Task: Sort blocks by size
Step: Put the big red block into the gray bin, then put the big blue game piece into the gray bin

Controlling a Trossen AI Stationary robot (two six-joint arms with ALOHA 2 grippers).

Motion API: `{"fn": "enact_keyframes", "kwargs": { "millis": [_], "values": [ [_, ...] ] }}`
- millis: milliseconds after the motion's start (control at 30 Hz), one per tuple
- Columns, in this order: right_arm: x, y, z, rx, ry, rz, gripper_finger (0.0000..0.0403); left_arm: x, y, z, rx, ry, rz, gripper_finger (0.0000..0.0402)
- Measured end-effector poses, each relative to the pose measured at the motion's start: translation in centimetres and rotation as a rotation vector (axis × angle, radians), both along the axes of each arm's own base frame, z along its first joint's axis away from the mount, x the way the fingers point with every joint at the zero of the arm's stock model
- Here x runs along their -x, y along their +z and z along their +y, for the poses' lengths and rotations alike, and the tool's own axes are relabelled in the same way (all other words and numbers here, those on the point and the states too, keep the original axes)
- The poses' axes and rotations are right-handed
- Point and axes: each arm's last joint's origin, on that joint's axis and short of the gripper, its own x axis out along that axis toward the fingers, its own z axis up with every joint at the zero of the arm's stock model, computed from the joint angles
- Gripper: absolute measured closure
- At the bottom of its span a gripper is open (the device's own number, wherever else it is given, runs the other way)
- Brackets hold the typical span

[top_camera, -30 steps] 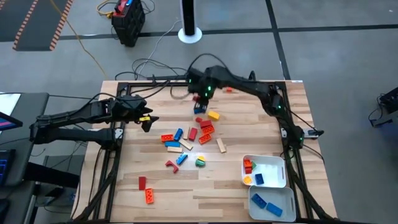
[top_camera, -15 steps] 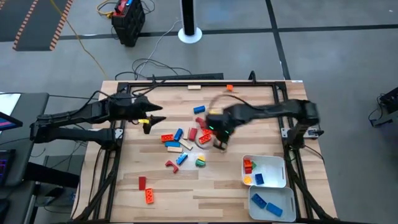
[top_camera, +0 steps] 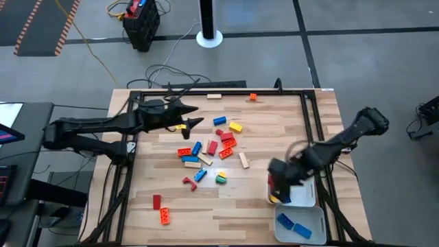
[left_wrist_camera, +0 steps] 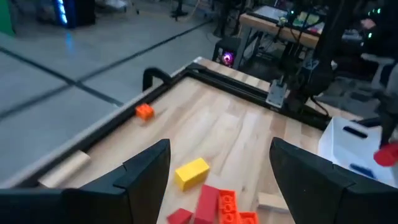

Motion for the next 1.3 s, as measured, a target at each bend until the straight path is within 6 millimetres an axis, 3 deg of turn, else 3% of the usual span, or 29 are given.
{"fn": "enact_keyframes", "kwargs": {
  "millis": [167, 367, 500, 667, 800, 967, 1167, 1300],
  "values": [
    [2.8, -0.4, 3.8, -0.072, -0.039, 0.042, 0.0251, -1.4, -1.1, 0.2, 0.11, -0.015, -0.02, 0.0136],
    [5.1, -1.0, 7.8, -0.162, -0.022, 0.049, 0.0251, -1.7, -1.5, 0.2, 0.12, -0.028, -0.003, 0.0136],
    [5.5, -2.4, 10.0, -0.157, 0.038, 0.059, 0.0246, -1.7, -1.4, 0.3, 0.098, -0.032, 0.002, 0.0136],
    [5.1, -4.4, 10.9, -0.103, -0.029, 0.122, 0.0223, -1.7, -1.5, 0.1, 0.115, -0.074, 0.004, 0.0136],
    [4.6, -4.1, 10.7, -0.143, -0.073, 0.128, 0.0185, -1.6, -1.5, 0.0, 0.126, -0.106, 0.013, 0.0136],
    [4.5, -2.4, 8.8, -0.167, -0.105, 0.12, 0.0152, -1.6, -1.6, 0.0, 0.13, -0.118, 0.024, 0.0136],
    [2.8, 0.1, 4.4, -0.186, -0.139, 0.035, 0.0149, -1.8, -1.3, -0.6, 0.168, -0.219, 0.042, 0.0136],
    [0.7, 1.2, 0.4, -0.104, -0.115, -0.011, 0.015, -2.3, -0.7, -2.1, 0.111, -0.306, 0.193, 0.0136]
  ]
}}
